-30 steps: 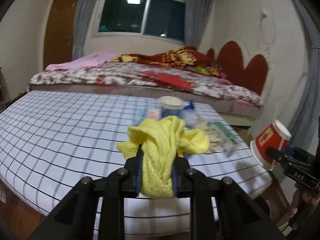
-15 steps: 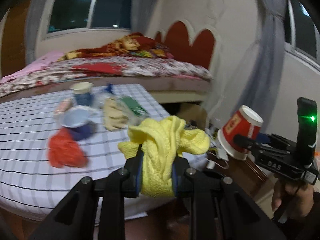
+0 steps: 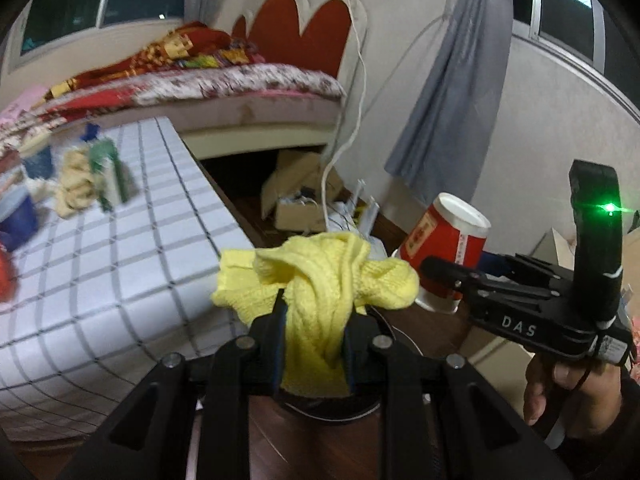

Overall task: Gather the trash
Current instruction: 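Carry both items over the black bin and open both tools to drop them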

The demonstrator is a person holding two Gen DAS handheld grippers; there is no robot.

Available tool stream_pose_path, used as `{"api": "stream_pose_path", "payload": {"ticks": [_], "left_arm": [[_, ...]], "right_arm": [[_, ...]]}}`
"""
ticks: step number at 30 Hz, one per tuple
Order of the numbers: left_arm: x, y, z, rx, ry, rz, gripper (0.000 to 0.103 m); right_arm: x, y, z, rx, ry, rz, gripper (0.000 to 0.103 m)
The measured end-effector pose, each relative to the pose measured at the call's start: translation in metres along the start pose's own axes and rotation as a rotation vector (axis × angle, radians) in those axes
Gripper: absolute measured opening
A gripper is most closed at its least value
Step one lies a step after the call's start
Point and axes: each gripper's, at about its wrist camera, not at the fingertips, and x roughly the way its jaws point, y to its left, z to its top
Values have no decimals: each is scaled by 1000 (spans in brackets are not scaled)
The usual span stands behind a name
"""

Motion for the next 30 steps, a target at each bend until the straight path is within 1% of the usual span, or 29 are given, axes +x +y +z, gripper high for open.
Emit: {"api": "stream_pose_path", "payload": {"ticks": [4,7,12,17,19,21,22,23,25,26,30], "left_arm": [[24,-8,-8,2,60,-41,24],[39,-11,-15,12,102,-56,24],[58,-10,-20,7,150,-66,25],[74,-7,-24,-3,183,-68,25],[85,-5,-24,-9,205,-78,28],[94,-3,-28,-26,227,-105,45],[99,-3,-31,-35,247,-91,69],[101,-2,-33,-35,248,-59,84],[98,-1,-38,-29,231,-4,95],[96,-1,-41,-35,232,13,101],[93,6,-47,-50,227,85,102]], "right_arm": [[13,-13,-11,17,45,0,54],[24,-18,-16,18,72,7,55],[46,-22,-19,19,113,18,55],[67,-30,-20,62,152,52,55],[76,-34,-22,84,175,66,55],[87,-38,-24,98,212,83,60],[91,-41,-26,108,229,64,67],[94,-45,-30,125,240,32,85],[96,-53,-34,157,251,9,101],[97,-58,-36,178,259,-6,101],[91,-67,-36,200,253,-60,102]]}}
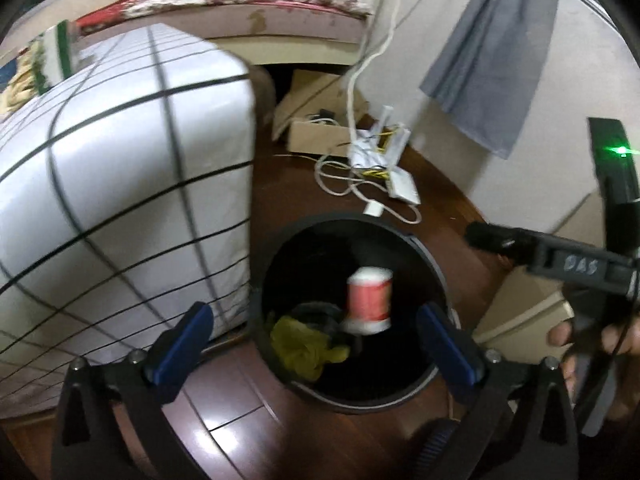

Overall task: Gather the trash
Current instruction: 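Move both open tools back from the bin to the table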

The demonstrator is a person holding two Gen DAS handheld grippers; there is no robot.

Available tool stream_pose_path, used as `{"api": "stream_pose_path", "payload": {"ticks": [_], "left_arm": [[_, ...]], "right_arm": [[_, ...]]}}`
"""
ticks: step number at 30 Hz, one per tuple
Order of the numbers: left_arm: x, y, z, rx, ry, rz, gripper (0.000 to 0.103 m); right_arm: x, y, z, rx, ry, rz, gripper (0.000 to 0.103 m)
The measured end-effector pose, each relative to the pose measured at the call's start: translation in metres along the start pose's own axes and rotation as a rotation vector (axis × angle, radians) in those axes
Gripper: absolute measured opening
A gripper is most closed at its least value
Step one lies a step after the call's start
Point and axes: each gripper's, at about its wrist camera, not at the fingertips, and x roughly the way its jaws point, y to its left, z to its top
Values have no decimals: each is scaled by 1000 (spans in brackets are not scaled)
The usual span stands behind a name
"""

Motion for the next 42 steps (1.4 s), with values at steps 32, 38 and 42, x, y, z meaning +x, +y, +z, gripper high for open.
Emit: {"api": "stream_pose_path", "payload": {"ticks": [32,38,42], "left_arm": [[-52,30,2,-28,-150,156,102],[-73,41,7,-56,-195,187,102],[-92,53,9,-76,-241,224,102]], "right_arm": [[-34,63,-2,-275,-76,-133,102],[-50,78,1,-294,-128,-117,102],[-64,93,4,-307,-189,-80,102]]}}
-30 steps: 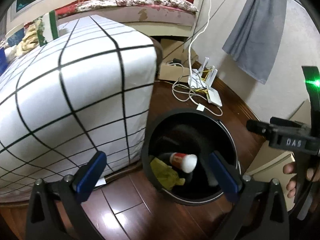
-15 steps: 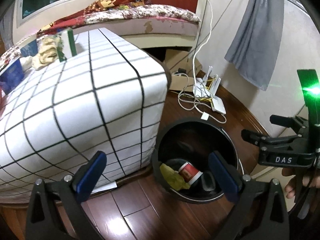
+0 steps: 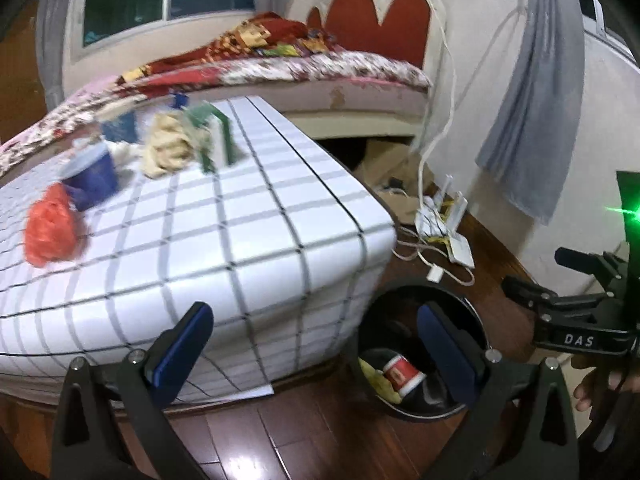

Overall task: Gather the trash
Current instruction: 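Move both open tools back from the bin to the table, then grasp the red plastic bag with the left tool while the right tool grasps the green milk carton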

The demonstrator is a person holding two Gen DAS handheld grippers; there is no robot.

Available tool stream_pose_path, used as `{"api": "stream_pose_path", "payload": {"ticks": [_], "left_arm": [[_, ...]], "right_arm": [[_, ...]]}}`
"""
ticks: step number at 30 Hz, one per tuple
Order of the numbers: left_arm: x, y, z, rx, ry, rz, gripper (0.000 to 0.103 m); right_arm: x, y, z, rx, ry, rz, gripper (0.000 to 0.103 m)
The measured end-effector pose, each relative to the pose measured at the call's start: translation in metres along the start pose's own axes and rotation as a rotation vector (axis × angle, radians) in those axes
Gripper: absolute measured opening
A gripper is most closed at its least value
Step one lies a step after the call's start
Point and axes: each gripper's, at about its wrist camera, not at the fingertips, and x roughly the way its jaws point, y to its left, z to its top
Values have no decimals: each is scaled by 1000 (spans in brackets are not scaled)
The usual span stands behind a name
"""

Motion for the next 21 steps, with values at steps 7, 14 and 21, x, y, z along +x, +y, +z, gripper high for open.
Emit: {"api": "stream_pose_path", "payload": {"ticks": [7,14,21], "left_arm": [[-26,52,13,-77,-83,122,102],[-36,122,19,-179,-100,226,102],[-29,192,24,-286,-80,313,102]], "right_arm": [[-21,40,27,7,-130,127,102],[-25,97,58,-58,-163,189,102],[-7,146,89,-110,-162,273,102]]}}
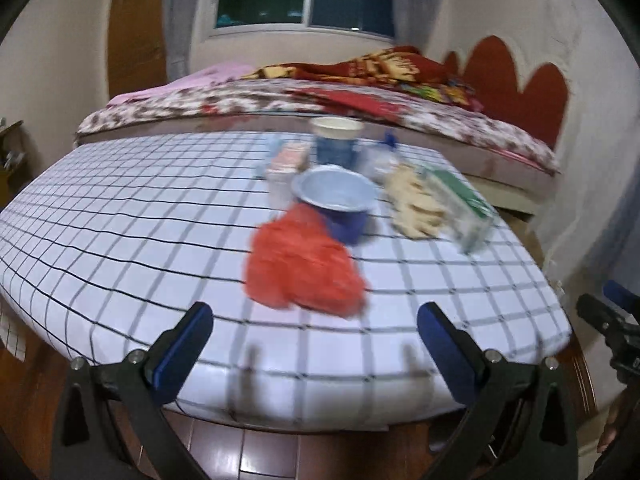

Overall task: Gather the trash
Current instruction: 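Grasp the red plastic bag with the left tool while the right tool grasps the green milk carton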

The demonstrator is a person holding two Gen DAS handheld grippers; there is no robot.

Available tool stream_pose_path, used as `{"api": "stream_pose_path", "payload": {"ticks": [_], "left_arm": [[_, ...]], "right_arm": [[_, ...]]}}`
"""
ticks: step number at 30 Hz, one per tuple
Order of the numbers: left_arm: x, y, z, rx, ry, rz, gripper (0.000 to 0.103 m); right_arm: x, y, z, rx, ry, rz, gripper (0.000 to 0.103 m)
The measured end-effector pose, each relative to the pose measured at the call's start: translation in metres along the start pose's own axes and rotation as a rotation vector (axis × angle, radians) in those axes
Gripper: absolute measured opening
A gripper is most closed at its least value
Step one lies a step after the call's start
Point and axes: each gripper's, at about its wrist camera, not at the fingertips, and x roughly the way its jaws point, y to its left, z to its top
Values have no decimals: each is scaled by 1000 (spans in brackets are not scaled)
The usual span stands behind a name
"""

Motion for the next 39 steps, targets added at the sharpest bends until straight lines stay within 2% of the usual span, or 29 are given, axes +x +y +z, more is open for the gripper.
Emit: {"api": "stream_pose_path", "payload": {"ticks": [3,5,7,13,15,17,18,19,20,23,26,32,39], "left_arm": [[22,12,9,-27,34,-11,100],[33,15,13,-30,46,-17,95],[43,15,15,-24,55,-18,95],[61,16,20,-26,71,-38,88],[64,17,22,-23,75,-50,85],[67,15,23,-15,82,-63,78],[69,14,24,-11,86,-70,75],[70,12,23,-2,92,-78,68],[71,11,23,3,95,-88,59],[70,7,20,29,92,-112,43],[62,7,19,44,72,-125,36],[35,5,17,72,19,-123,34],[3,-1,13,80,-21,-141,34]], "right_arm": [[23,13,13,-9,16,29,101],[43,21,21,-20,41,43,93],[62,27,30,-27,63,49,89],[102,36,57,-26,94,59,84],[111,36,63,-21,107,62,79],[121,36,66,-11,132,73,60],[125,35,67,-7,141,76,55],[128,35,66,-4,149,78,44],[128,34,65,-1,148,81,40],[121,32,60,-4,135,90,40],[110,30,56,-12,111,81,40],[78,26,52,-43,64,85,39],[19,8,39,-42,-10,75,39]]}}
